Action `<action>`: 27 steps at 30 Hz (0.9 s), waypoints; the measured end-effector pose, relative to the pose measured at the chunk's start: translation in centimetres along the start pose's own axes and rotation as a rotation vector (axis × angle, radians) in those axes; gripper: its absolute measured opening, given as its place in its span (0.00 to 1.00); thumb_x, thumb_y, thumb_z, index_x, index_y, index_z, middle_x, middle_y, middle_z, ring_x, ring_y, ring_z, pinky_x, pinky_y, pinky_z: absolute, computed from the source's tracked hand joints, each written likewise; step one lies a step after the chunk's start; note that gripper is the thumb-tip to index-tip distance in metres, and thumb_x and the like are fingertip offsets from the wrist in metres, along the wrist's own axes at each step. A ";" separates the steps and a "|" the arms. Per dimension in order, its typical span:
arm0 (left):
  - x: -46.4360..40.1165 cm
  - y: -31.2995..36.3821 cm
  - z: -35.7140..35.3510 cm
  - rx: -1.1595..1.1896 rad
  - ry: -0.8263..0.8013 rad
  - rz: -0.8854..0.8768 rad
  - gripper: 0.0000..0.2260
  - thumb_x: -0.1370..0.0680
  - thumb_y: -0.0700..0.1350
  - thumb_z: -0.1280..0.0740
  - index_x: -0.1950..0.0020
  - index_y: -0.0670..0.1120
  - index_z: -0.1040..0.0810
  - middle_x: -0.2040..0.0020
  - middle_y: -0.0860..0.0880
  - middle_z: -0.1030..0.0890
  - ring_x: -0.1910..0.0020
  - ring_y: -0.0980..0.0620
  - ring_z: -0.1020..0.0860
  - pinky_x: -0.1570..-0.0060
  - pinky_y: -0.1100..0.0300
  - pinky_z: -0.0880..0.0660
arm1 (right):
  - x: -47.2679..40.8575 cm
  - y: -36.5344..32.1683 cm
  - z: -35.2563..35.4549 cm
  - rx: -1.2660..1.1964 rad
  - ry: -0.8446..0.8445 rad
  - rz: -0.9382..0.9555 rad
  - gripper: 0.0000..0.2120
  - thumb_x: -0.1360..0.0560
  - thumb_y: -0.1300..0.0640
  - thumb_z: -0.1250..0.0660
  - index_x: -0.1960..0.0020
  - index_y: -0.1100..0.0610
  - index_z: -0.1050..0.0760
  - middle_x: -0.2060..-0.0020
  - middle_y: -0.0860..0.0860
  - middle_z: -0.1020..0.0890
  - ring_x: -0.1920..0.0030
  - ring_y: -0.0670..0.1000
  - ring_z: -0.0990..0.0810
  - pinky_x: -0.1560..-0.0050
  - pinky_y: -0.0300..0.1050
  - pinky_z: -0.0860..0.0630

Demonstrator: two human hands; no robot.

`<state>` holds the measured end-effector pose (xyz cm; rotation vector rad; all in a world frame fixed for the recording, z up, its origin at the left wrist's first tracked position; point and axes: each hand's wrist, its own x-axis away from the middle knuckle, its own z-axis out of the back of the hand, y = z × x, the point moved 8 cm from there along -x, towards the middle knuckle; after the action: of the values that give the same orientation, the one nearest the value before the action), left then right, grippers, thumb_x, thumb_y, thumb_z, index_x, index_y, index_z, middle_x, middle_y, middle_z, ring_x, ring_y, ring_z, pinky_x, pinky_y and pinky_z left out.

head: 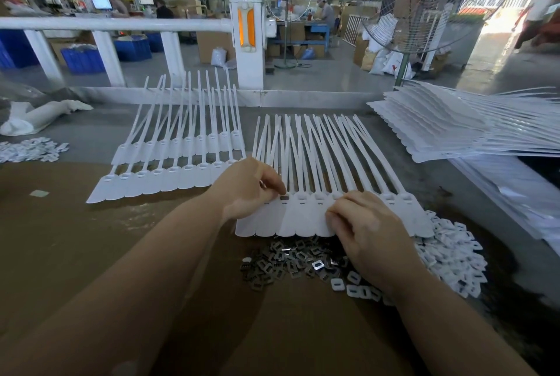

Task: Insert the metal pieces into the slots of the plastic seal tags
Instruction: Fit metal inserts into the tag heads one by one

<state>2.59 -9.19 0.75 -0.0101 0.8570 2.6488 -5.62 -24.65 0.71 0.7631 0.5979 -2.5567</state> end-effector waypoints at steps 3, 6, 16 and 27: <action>0.1 0.1 0.0 0.009 0.005 0.003 0.09 0.25 0.36 0.33 0.54 0.49 0.16 0.56 0.56 0.21 0.55 0.59 0.23 0.50 0.65 0.28 | 0.0 0.0 0.0 0.003 -0.001 -0.005 0.05 0.25 0.62 0.34 0.60 0.60 0.23 0.62 0.50 0.23 0.59 0.50 0.26 0.56 0.44 0.28; 0.3 0.3 0.0 -0.011 0.001 0.001 0.13 0.23 0.34 0.36 0.53 0.50 0.15 0.55 0.57 0.22 0.55 0.60 0.25 0.52 0.69 0.31 | 0.0 0.0 0.1 0.010 0.002 0.002 0.05 0.26 0.62 0.34 0.60 0.60 0.23 0.63 0.50 0.23 0.59 0.50 0.26 0.56 0.44 0.28; 2.5 4.5 -2.2 -0.049 -0.200 -0.221 0.04 0.26 0.43 0.29 0.55 0.51 0.16 0.62 0.62 0.24 0.61 0.72 0.28 0.60 0.77 0.32 | 0.0 0.0 -0.1 0.032 0.004 0.010 0.04 0.26 0.62 0.33 0.60 0.59 0.22 0.62 0.50 0.22 0.59 0.50 0.25 0.56 0.44 0.27; 3.3 5.6 -5.0 -0.318 -0.264 -0.292 0.07 0.26 0.53 0.32 0.50 0.59 0.18 0.62 0.63 0.30 0.60 0.65 0.35 0.43 0.58 0.42 | 0.1 0.2 -0.2 0.051 0.001 0.010 0.03 0.26 0.62 0.33 0.59 0.59 0.22 0.61 0.50 0.22 0.57 0.49 0.25 0.54 0.38 0.32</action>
<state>-2.92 -15.12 -0.50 0.1229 0.3175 2.4102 -5.48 -24.71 0.47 0.7830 0.5295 -2.5720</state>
